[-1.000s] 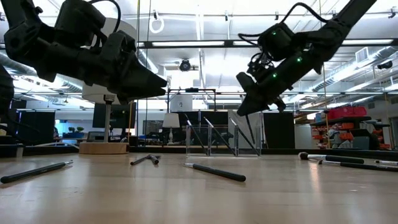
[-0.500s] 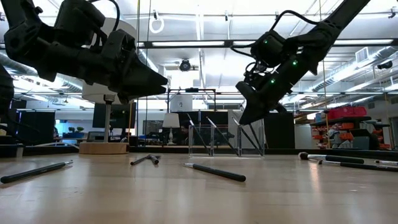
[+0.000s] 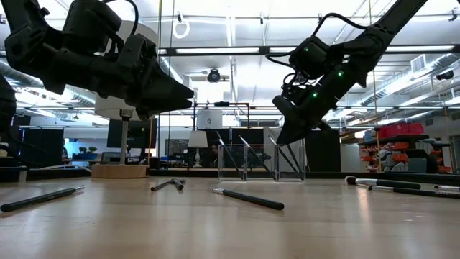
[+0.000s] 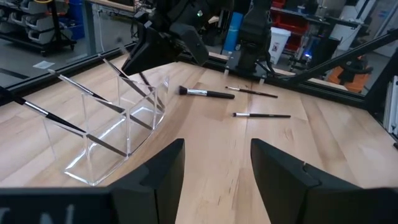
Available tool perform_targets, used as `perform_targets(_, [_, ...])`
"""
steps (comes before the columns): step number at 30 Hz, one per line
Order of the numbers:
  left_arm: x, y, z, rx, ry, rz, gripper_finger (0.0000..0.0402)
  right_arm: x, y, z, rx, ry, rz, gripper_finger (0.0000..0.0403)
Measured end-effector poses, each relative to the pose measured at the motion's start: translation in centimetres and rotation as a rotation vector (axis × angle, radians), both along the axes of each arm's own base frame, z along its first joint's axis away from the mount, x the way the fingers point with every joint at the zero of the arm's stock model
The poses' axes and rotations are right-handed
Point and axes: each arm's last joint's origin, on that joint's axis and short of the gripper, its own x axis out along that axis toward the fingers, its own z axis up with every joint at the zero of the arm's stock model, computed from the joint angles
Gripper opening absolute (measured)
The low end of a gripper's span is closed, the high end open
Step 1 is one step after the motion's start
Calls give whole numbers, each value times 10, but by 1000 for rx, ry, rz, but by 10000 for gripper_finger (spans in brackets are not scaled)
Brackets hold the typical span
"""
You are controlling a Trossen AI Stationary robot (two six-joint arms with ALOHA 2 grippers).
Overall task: Put items in baskets/containers
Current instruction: Put the black eyeshadow brush into the transparent organizer, then put the black powder brush into the transparent organizer
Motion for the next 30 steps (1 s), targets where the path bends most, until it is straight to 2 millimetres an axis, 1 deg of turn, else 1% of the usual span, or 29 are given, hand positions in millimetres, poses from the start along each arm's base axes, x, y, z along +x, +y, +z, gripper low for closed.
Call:
perform_targets(8, [0,0,0,0,0,0,188,0,-1,1,-32,3,-3,131])
perform_targets(11, [0,0,0,0,0,0,188,0,-1,6,-55,-3,0,157])
perform_targets(14, [0,0,0,0,0,0,188,0,-1,20,-77,-40,4,173])
perform_targets(17, [0,0,0,1,0,0,188,-1,1,39,-95,-90,10,178])
perform_targets(20, [0,0,0,0,0,0,188,-3,10,63,-122,-173,35,175])
perform_targets(22, [0,0,0,1,0,-2,188,-4,25,77,-138,-233,77,170])
perform_targets(24, [0,-1,0,0,0,-3,188,-3,46,87,-163,-271,154,162])
perform_targets(27, [0,-3,0,3,1,-14,188,0,91,91,-210,-274,283,149])
perform_targets(30, [0,-6,0,7,2,-31,188,-2,138,88,-253,-251,359,132])
